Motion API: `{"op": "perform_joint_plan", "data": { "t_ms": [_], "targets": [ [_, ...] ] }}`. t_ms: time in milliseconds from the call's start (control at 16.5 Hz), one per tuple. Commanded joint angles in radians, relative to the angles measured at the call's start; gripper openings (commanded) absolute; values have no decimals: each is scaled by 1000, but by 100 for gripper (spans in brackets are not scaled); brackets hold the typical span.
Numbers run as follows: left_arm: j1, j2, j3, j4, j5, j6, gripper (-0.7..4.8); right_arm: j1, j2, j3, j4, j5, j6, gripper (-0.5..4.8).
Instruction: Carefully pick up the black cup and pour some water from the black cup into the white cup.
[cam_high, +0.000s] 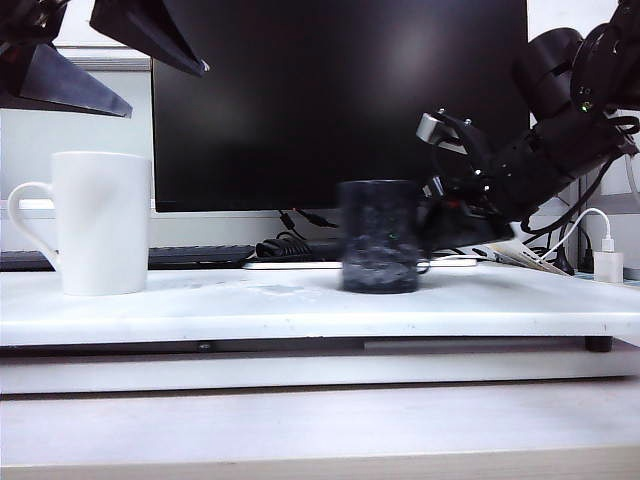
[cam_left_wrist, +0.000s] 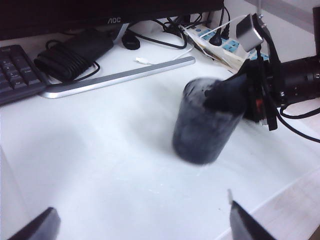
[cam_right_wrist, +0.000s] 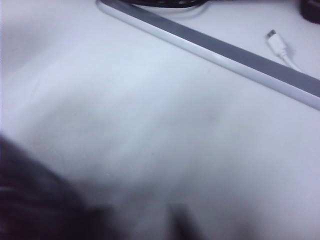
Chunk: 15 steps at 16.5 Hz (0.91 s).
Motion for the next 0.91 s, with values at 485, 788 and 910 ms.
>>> {"op": "perform_joint_plan", "data": {
  "t_ms": [485,788,910],
  "targets": [
    [1,-2,4,2,-92,8,479,0,-2,3,21,-2,21,-6],
    [3,-24,7,26,-216,56,479,13,-102,8,17,-4,122,-6],
    [5,-40,20,27,-256,60,479,24,-183,29,2,0,162,-6]
  ]
}}
